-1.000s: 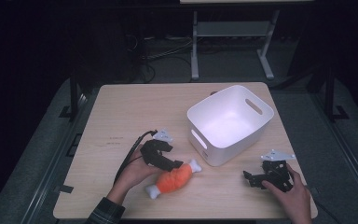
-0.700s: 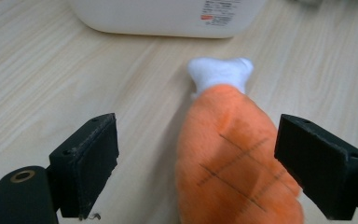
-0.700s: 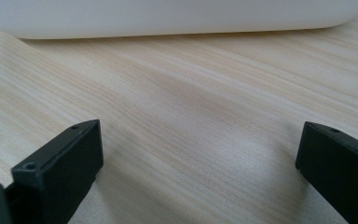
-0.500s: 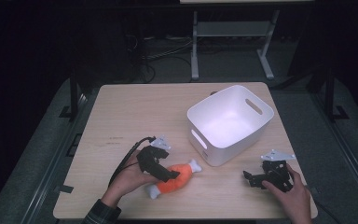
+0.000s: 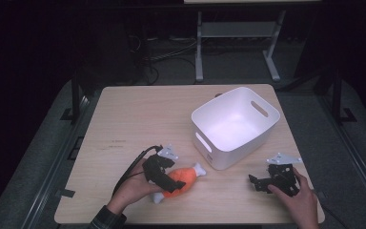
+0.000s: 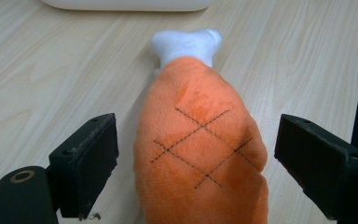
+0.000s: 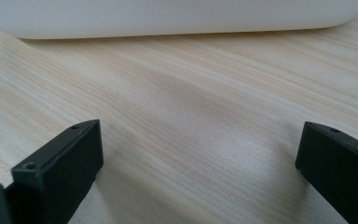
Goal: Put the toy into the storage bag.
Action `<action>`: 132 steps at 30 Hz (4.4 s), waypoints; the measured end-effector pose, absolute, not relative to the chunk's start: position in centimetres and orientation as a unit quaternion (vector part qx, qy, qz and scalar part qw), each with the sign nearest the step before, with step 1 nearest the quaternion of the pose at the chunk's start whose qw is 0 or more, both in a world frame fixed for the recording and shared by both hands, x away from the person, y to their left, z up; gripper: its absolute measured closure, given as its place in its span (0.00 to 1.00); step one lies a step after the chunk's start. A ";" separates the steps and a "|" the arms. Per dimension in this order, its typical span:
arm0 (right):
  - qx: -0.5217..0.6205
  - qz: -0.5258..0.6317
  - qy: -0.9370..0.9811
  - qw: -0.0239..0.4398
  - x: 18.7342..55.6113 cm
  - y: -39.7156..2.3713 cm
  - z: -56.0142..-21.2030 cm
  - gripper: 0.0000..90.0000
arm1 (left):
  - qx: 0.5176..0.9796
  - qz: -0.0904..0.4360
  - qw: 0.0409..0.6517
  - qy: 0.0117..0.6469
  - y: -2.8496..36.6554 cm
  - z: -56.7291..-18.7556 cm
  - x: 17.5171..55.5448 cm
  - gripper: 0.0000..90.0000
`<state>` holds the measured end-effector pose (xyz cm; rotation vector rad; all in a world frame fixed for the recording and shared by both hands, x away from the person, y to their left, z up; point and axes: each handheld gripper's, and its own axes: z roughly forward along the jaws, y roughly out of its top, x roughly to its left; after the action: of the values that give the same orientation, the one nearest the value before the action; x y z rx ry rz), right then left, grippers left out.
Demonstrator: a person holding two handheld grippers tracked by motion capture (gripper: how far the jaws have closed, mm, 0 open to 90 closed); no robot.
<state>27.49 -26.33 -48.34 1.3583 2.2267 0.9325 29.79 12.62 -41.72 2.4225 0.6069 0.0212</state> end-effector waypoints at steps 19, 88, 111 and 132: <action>0.482 0.331 0.790 0.185 27.5 -26.3 -48.3 0.00 | 0.930 -0.014 0.292 0.221 11.3 -43.8 29.6 0.14; 0.482 0.331 0.790 0.185 27.5 -26.3 -48.3 0.00 | 0.924 -0.014 0.302 0.232 14.2 -41.9 31.0 0.24; 0.482 0.331 0.790 0.185 27.5 -26.3 -48.3 0.00 | 0.913 0.007 0.339 0.226 15.0 -38.5 32.3 0.24; 0.482 0.331 0.790 0.184 27.5 -26.3 -48.3 0.00 | 0.906 0.023 0.359 0.222 15.3 -35.8 33.0 0.24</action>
<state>27.48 -26.32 -48.33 1.3592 2.2274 0.9344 32.99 15.25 -35.76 2.3363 0.5726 0.0594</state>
